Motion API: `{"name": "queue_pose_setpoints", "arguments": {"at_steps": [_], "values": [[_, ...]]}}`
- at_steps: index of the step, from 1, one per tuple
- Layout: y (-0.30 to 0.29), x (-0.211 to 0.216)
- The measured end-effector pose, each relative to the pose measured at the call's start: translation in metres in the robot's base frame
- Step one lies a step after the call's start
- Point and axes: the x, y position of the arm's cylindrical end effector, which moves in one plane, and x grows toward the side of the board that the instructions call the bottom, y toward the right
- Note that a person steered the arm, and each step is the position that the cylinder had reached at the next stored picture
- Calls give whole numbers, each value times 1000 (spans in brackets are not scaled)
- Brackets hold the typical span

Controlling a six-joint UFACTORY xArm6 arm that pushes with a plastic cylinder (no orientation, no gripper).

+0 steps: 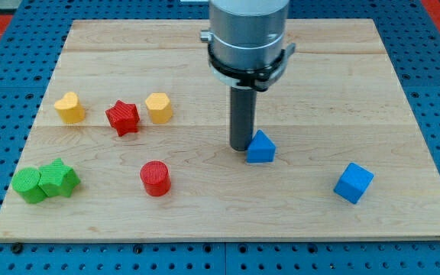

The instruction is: Move your arm to the bottom of the red star

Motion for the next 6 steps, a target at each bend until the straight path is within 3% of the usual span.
{"name": "queue_pose_setpoints", "arguments": {"at_steps": [3, 4, 6], "values": [[92, 34], [90, 44], [9, 44]]}}
